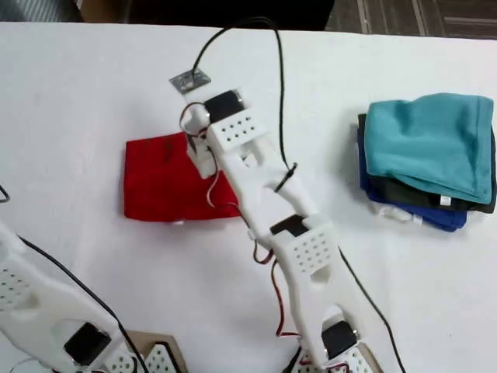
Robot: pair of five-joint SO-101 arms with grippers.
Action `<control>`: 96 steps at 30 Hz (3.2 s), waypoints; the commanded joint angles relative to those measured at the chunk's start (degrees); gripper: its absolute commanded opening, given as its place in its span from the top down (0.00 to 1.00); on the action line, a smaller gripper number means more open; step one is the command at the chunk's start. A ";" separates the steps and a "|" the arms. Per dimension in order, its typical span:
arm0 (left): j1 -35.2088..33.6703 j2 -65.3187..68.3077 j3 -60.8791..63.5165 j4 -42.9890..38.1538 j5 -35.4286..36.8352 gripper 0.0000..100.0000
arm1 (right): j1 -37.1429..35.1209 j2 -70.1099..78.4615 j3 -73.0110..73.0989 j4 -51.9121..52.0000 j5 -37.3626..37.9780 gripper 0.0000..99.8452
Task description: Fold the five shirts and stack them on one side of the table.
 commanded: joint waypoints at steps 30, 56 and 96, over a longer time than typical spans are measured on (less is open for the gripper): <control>0.44 -1.14 -0.40 -0.44 0.35 0.97 | 8.75 1.36 -5.01 -1.63 8.79 0.98; 0.70 -1.05 -0.22 -1.58 0.35 0.97 | 4.18 5.58 -6.95 -3.56 -17.14 0.74; 0.79 -1.23 -8.22 4.66 0.70 0.97 | 5.58 16.48 3.52 0.22 -10.29 0.74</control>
